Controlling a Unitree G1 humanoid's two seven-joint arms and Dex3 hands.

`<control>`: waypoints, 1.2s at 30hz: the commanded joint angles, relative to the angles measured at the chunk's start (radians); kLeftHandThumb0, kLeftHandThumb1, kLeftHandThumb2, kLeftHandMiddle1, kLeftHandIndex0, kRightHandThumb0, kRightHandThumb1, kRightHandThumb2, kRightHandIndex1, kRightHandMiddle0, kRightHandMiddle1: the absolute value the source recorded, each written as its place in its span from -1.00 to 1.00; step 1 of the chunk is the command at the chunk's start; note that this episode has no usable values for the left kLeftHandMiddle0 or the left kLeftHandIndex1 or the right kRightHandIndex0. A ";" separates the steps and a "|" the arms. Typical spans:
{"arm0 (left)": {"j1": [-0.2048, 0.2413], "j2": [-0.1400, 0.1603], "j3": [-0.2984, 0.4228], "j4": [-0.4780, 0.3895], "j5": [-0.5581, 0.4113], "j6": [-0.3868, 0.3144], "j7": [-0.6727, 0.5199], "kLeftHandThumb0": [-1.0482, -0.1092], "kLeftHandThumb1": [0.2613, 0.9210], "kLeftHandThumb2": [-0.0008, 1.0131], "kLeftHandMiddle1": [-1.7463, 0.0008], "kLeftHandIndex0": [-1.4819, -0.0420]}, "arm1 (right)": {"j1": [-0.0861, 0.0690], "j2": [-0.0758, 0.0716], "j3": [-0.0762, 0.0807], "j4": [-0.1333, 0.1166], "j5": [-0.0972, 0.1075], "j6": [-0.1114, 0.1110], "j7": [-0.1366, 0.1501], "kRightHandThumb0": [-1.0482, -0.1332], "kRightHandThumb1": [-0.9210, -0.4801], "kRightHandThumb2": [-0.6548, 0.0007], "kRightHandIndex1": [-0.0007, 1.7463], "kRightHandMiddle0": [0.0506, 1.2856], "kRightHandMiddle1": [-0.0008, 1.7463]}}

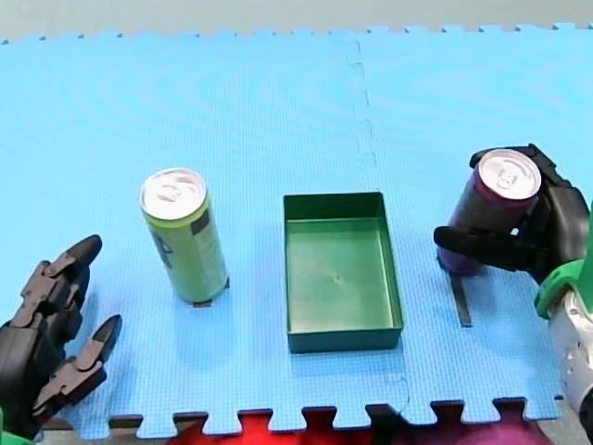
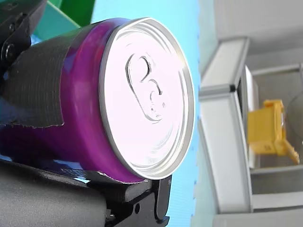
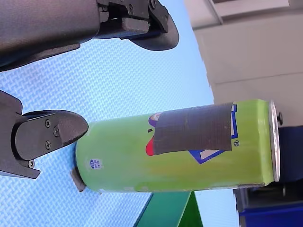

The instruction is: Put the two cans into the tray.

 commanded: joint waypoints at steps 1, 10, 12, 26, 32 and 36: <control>-0.001 0.006 0.000 -0.004 0.005 0.000 0.008 -1.00 1.00 0.09 1.00 0.96 | -0.013 0.002 -0.012 0.000 0.013 0.002 0.002 0.69 -0.41 0.93 1.00 -0.15 1.00; 0.011 0.002 -0.008 -0.032 0.021 0.008 0.028 -1.00 1.00 0.11 1.00 0.96 | -0.030 0.033 -0.002 -0.098 0.021 0.038 0.011 0.66 -0.47 0.94 1.00 -0.15 1.00; 0.014 0.000 -0.010 -0.041 0.024 0.012 0.036 -1.00 1.00 0.11 1.00 0.96 | -0.007 0.037 0.020 -0.167 0.003 0.037 0.002 0.66 -0.47 0.94 1.00 -0.15 1.00; 0.007 0.000 -0.013 -0.028 0.034 0.008 0.049 -1.00 1.00 0.13 1.00 0.95 | 0.065 0.042 0.074 -0.383 -0.033 0.093 -0.042 0.72 -0.47 0.97 1.00 -0.16 1.00; 0.002 0.006 -0.012 -0.018 0.028 0.008 0.040 -1.00 1.00 0.14 1.00 0.96 | 0.089 0.042 0.094 -0.475 -0.027 0.144 -0.029 0.75 -0.45 0.98 1.00 -0.16 1.00; 0.005 0.008 -0.013 -0.026 0.027 0.015 0.034 -1.00 1.00 0.14 1.00 0.96 | 0.106 0.043 0.109 -0.570 -0.023 0.216 -0.029 0.76 -0.44 0.98 1.00 -0.17 1.00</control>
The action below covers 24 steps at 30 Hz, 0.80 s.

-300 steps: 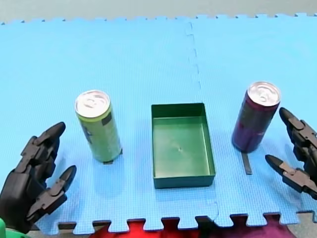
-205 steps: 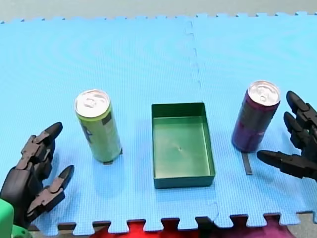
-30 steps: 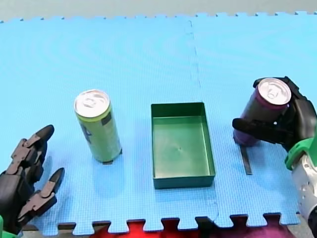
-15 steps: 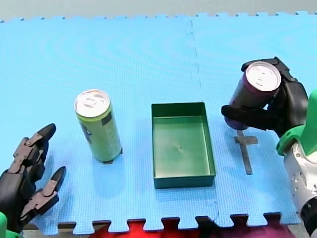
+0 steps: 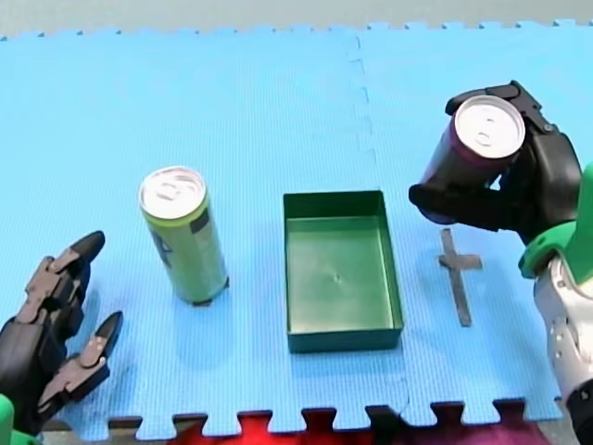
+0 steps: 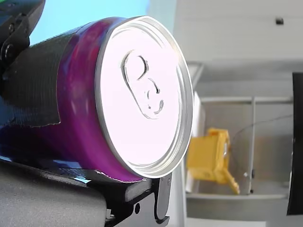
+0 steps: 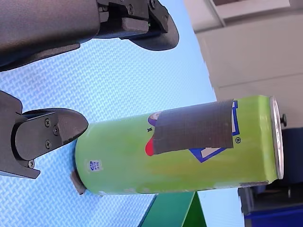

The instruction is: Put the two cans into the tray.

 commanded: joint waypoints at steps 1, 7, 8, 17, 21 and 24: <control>0.003 0.007 0.000 -0.007 -0.004 0.008 0.000 -1.00 1.00 0.14 1.00 0.96 | 0.011 -0.004 0.011 -0.076 0.006 0.040 -0.004 0.77 -0.43 0.98 1.00 -0.17 1.00; 0.002 0.006 0.000 -0.006 0.000 0.014 0.006 -1.00 1.00 0.13 1.00 0.96 | 0.025 0.006 0.041 -0.174 -0.009 0.115 -0.022 0.79 -0.42 0.99 1.00 -0.18 1.00; 0.001 0.006 -0.001 -0.005 0.000 0.014 0.006 -1.00 1.00 0.13 1.00 0.96 | 0.026 0.006 0.045 -0.186 -0.009 0.125 -0.024 0.79 -0.42 0.99 1.00 -0.18 1.00; 0.001 0.002 -0.010 -0.002 0.007 0.020 0.012 -1.00 1.00 0.13 1.00 0.96 | 0.020 0.025 0.061 -0.208 0.006 0.161 -0.022 0.82 -0.41 1.00 1.00 -0.19 1.00; 0.003 -0.001 -0.013 -0.009 0.008 0.026 0.020 -1.00 1.00 0.12 1.00 0.96 | 0.013 0.041 0.065 -0.182 0.021 0.145 -0.006 0.84 -0.41 0.99 1.00 -0.20 1.00; 0.004 -0.002 -0.014 -0.012 0.007 0.029 0.023 -1.00 1.00 0.12 1.00 0.96 | 0.003 0.050 0.067 -0.156 0.033 0.129 0.019 0.85 -0.42 0.99 1.00 -0.20 1.00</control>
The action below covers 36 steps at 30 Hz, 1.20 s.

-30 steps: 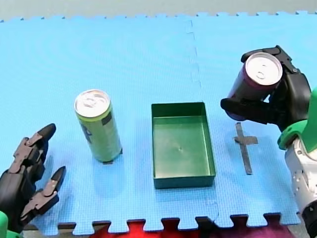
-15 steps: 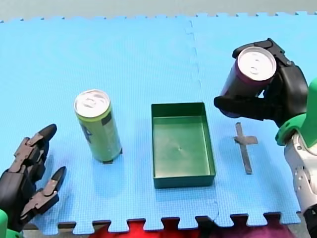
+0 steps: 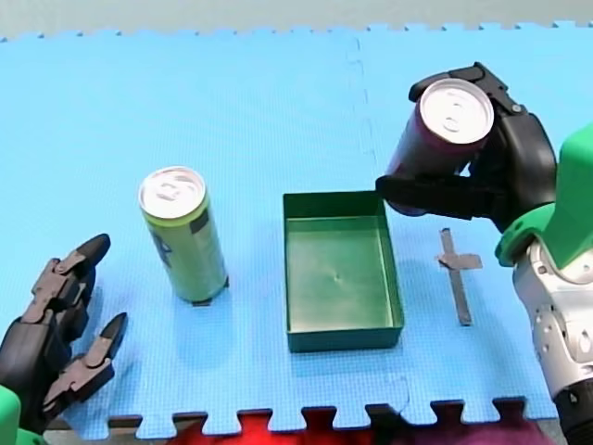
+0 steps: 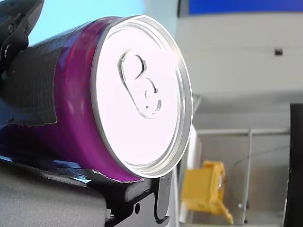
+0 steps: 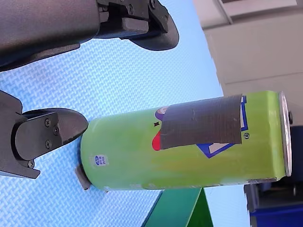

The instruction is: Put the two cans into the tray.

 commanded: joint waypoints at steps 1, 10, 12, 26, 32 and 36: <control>0.002 0.002 0.001 -0.005 0.000 0.004 0.005 -1.00 1.00 0.12 1.00 0.96 | -0.022 0.007 0.000 0.012 0.012 -0.021 0.012 0.86 -0.42 0.99 1.00 -0.20 1.00; -0.001 0.001 0.005 0.010 -0.002 -0.010 0.012 -1.00 1.00 0.11 1.00 0.96 | -0.040 0.021 0.016 0.025 0.001 -0.005 0.008 0.90 -0.44 0.99 1.00 -0.21 1.00; -0.004 -0.004 0.007 0.020 -0.006 -0.021 0.012 -1.00 1.00 0.10 0.99 0.96 | -0.042 0.022 0.020 0.030 -0.005 -0.005 0.007 0.90 -0.44 0.99 1.00 -0.21 1.00; -0.029 -0.007 0.027 0.090 -0.029 -0.080 -0.022 -1.00 1.00 0.08 0.99 0.96 | -0.063 0.040 0.032 0.056 -0.012 0.033 -0.004 0.92 -0.44 0.99 1.00 -0.22 1.00; -0.032 -0.009 0.031 0.101 -0.031 -0.089 -0.026 -1.00 1.00 0.07 0.99 0.96 | -0.085 0.065 0.033 0.116 -0.012 0.036 -0.008 0.93 -0.44 0.99 1.00 -0.22 1.00; -0.033 -0.012 0.034 0.104 -0.034 -0.095 -0.028 -1.00 1.00 0.06 0.99 0.96 | -0.101 0.080 0.032 0.171 -0.018 0.030 -0.021 0.93 -0.44 0.99 1.00 -0.22 1.00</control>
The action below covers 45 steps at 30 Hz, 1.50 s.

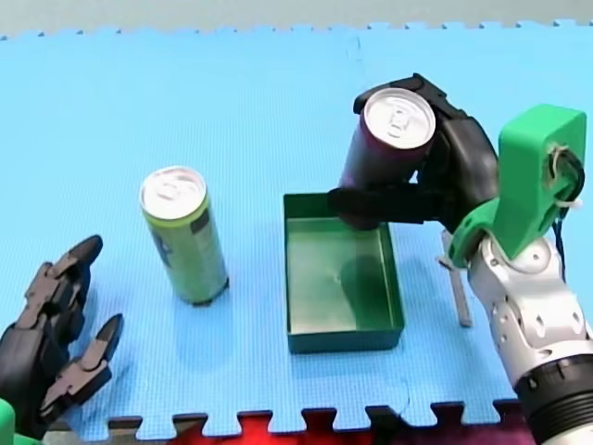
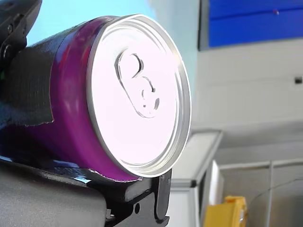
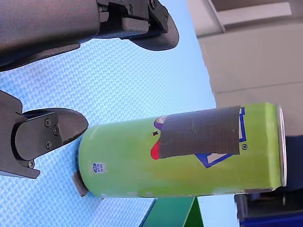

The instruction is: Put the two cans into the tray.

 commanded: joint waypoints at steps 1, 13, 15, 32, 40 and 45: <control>-0.002 0.001 0.005 0.003 -0.007 -0.007 -0.001 -1.00 1.00 0.06 0.99 0.96 | -0.022 0.006 -0.004 0.027 0.000 -0.013 -0.007 0.93 -0.44 0.99 1.00 -0.22 1.00; 0.004 0.000 0.009 0.003 -0.014 -0.016 -0.012 -1.00 1.00 0.06 0.99 0.96 | -0.041 0.023 -0.004 0.106 -0.022 -0.057 -0.036 0.94 -0.45 0.99 1.00 -0.21 1.00; 0.007 0.000 0.010 0.001 -0.017 -0.017 -0.013 -1.00 1.00 0.06 0.99 0.96 | -0.047 0.024 -0.003 0.122 -0.029 -0.064 -0.043 0.94 -0.45 0.99 1.00 -0.20 1.00; 0.019 0.003 0.014 -0.011 -0.021 -0.023 -0.015 -1.00 1.00 0.07 0.99 0.95 | -0.097 0.032 -0.022 0.273 -0.039 -0.146 -0.046 0.93 -0.44 1.00 1.00 -0.19 1.00; 0.019 0.001 0.020 0.000 -0.023 -0.039 -0.021 -1.00 1.00 0.07 0.99 0.95 | -0.123 0.032 -0.034 0.355 -0.042 -0.191 -0.045 0.92 -0.43 1.00 1.00 -0.18 1.00; 0.018 0.003 0.023 0.005 -0.029 -0.045 -0.030 -1.00 1.00 0.07 0.99 0.95 | -0.134 0.034 -0.039 0.386 -0.044 -0.208 -0.043 0.92 -0.43 1.00 1.00 -0.17 1.00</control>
